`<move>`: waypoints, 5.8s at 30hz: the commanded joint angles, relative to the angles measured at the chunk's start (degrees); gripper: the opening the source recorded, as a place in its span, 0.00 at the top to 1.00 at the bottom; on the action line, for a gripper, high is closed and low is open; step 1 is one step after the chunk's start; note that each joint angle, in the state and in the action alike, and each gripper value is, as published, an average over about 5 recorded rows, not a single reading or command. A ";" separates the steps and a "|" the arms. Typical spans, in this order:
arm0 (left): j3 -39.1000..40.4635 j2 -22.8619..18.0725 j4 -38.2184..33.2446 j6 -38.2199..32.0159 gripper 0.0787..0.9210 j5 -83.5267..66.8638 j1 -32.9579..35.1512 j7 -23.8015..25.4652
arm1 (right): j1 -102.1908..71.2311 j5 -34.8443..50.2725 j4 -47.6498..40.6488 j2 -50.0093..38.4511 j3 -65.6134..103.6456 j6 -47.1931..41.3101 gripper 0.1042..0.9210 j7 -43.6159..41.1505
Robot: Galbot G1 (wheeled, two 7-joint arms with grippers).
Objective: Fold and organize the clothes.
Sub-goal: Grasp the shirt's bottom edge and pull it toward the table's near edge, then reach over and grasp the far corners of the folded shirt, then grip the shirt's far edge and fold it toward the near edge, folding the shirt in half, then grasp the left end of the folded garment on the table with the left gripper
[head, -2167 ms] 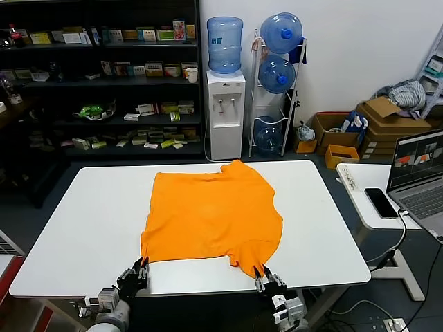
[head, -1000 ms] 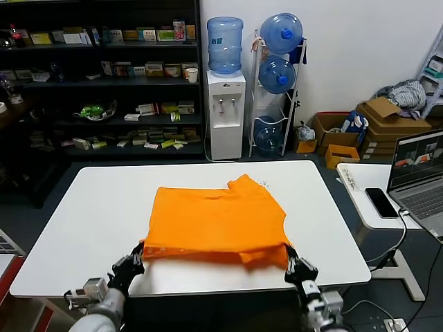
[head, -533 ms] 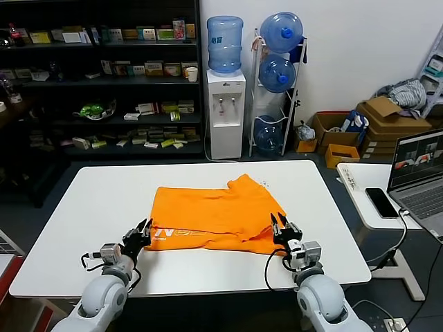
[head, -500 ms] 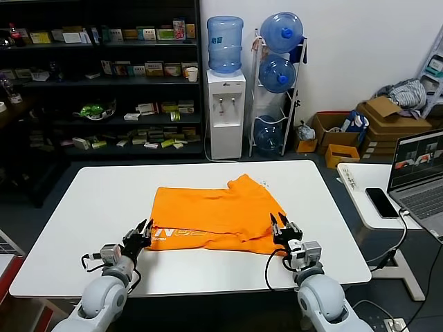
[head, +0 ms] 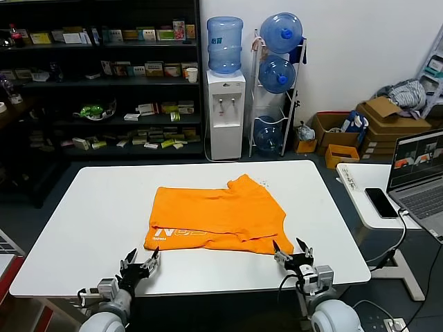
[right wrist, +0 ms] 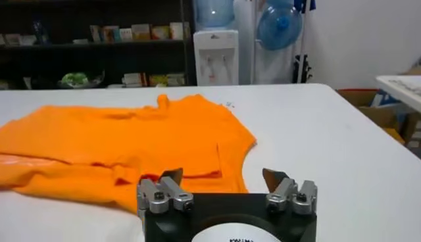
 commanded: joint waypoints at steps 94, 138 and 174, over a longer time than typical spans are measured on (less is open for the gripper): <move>12.77 1.59 17.37 9.97 0.18 -9.70 -27.63 -6.60 | 45.38 4.53 -45.55 10.98 -18.63 -7.99 0.21 -1.30; 6.45 5.50 -2.13 -0.09 0.98 -4.82 -8.19 -4.15 | 22.04 13.25 -9.29 -2.93 -17.75 0.10 0.98 6.79; -0.07 -0.28 -4.17 -1.44 0.54 3.53 5.49 -2.96 | -15.64 9.35 21.77 -8.74 6.28 -2.52 0.55 7.10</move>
